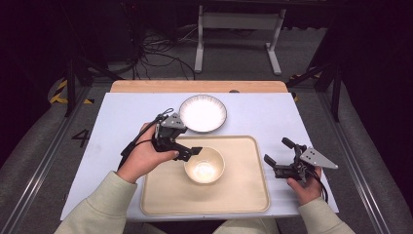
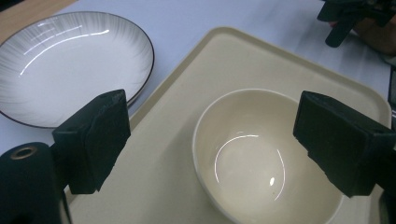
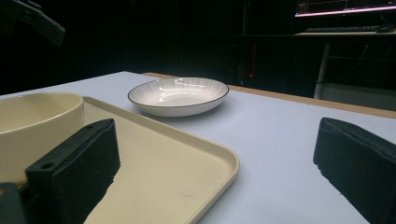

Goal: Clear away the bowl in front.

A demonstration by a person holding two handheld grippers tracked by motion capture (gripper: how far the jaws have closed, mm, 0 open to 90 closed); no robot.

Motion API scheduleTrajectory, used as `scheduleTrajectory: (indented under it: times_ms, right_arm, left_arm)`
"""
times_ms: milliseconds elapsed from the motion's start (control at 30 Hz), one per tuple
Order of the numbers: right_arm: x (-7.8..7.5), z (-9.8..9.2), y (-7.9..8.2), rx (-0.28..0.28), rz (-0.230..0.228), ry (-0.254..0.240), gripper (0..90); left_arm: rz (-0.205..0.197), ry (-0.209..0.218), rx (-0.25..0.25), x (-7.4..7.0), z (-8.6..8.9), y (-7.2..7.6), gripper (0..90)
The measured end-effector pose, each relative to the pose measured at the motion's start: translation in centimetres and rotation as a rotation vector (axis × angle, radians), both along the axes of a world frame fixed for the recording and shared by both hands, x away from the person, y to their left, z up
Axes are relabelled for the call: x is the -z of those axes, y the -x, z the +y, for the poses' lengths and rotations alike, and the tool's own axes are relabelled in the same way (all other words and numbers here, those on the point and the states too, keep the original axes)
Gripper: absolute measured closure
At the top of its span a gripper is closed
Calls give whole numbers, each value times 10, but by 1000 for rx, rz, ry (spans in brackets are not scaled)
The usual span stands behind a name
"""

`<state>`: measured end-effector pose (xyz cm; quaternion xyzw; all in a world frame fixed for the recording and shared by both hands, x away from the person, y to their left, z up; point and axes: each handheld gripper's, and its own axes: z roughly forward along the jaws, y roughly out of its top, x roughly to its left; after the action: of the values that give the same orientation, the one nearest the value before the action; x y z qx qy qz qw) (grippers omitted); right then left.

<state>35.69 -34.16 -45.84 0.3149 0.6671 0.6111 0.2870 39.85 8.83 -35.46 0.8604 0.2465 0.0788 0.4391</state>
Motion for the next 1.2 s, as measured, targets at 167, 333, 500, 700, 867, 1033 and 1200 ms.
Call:
scheduleTrajectory:
  times_ms: [167,333,500,700,867,1033,1200]
  right_arm:
    - [0,0,-1,-6,10,2,8]
    - [0,0,-1,-9,9,3,8]
    - [0,0,-1,-9,9,3,9]
    - [0,0,0,-11,6,1,9]
    - [0,0,-1,-12,7,1,9]
    - [0,0,-1,-14,6,1,9]
    - [0,0,0,-14,6,2,9]
  left_arm:
    - [-27,49,-26,-3,9,9,119]
    - [-52,82,-47,-1,16,16,117]
    - [-73,115,-74,4,26,21,113]
    - [-113,153,-91,6,38,25,104]
    - [-124,191,-119,8,48,29,43]
    - [-134,236,-163,11,62,31,12]
    - [-152,262,-200,15,74,34,10]
